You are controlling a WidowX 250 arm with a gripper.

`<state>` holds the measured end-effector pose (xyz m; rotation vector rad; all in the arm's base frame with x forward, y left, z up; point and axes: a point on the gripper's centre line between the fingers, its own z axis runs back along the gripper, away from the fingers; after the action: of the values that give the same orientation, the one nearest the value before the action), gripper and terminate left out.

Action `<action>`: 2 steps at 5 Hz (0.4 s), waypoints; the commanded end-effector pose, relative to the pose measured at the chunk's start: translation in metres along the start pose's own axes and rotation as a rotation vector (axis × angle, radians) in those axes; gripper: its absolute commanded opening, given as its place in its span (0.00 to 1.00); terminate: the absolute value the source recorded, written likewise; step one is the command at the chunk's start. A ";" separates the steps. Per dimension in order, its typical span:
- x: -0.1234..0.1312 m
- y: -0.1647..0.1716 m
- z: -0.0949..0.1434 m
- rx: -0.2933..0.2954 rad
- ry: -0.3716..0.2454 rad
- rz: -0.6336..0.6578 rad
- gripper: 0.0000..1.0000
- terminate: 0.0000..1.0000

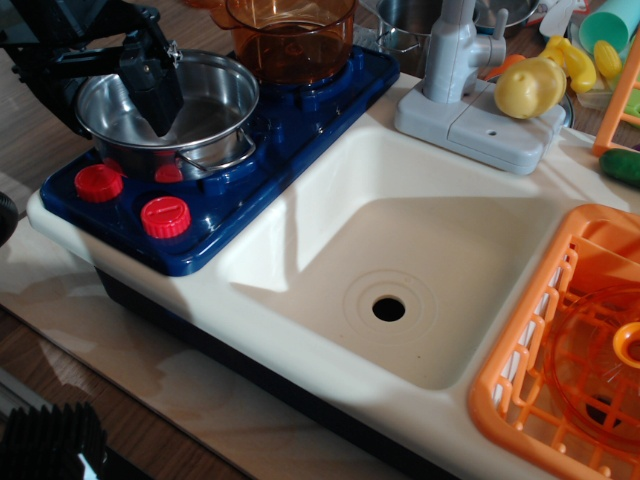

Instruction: Put pan from stove to sink

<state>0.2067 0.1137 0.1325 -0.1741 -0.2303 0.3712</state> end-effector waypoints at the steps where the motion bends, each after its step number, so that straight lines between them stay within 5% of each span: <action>1: 0.004 -0.006 0.012 0.032 -0.021 -0.003 0.00 0.00; 2: 0.008 -0.008 0.017 0.043 -0.005 -0.004 0.00 0.00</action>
<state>0.2078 0.1066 0.1402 -0.1455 -0.1767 0.3733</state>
